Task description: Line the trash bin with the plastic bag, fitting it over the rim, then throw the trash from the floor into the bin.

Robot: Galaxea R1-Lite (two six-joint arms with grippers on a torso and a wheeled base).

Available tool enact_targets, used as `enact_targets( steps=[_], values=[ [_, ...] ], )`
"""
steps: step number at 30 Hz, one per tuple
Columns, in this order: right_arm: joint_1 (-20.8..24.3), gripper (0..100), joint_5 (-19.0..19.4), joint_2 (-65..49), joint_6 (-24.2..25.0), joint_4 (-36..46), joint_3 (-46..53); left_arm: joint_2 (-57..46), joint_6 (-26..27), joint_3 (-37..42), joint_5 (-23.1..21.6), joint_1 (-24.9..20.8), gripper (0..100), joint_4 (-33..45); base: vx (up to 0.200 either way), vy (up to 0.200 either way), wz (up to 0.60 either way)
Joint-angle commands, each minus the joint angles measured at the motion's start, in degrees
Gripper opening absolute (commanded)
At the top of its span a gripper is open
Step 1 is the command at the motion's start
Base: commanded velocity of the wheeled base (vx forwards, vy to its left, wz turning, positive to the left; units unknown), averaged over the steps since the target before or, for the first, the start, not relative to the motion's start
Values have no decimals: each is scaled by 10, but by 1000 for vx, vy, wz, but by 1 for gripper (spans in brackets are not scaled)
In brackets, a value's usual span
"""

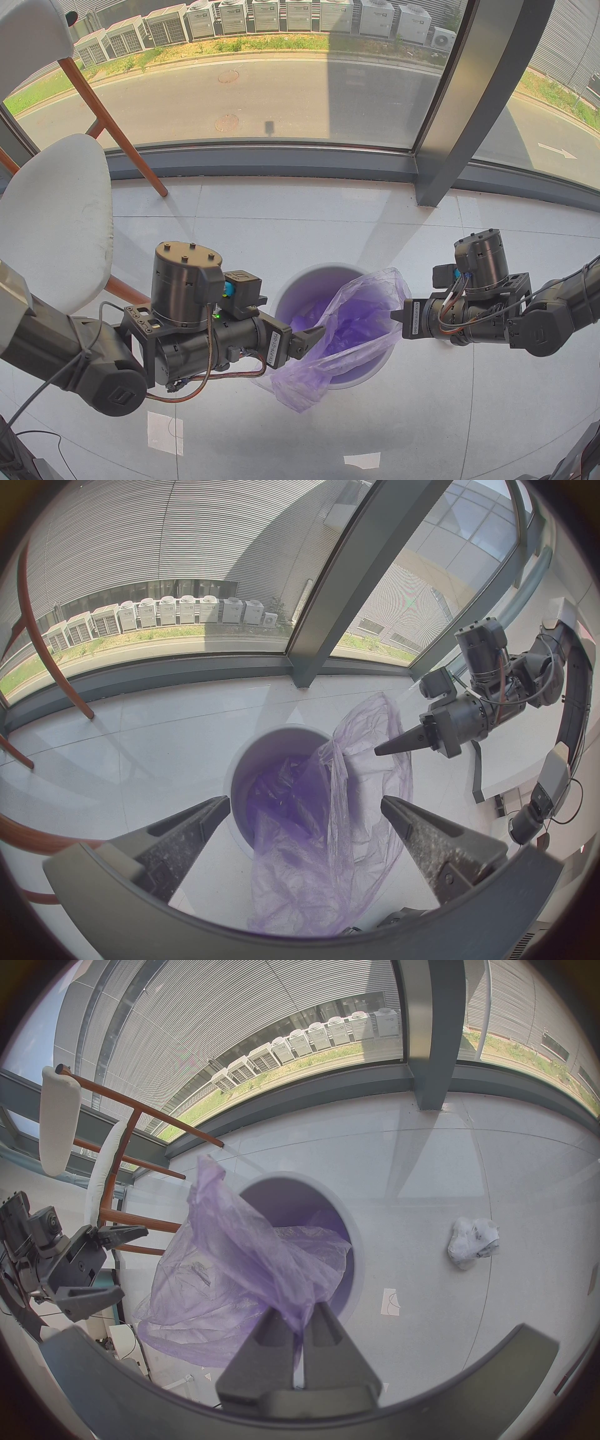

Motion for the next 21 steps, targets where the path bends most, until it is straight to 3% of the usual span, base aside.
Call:
enact_targets(
  steps=[1, 13, 21],
  values=[
    [-1, 0, 0, -3, 0, 0, 1, 49, 4, -22, 0, 2, 100, 0, 0, 0, 0],
    [6, 0, 0, -21, 0, 0, -3, 108, 43, -25, -1, -11, 100, 1, 0, 0, 0],
    [-22, 0, 1, -23, -2, -1, -13, 79, 48, 8, -1, 3, 100, 1, 0, 0, 0]
  ],
)
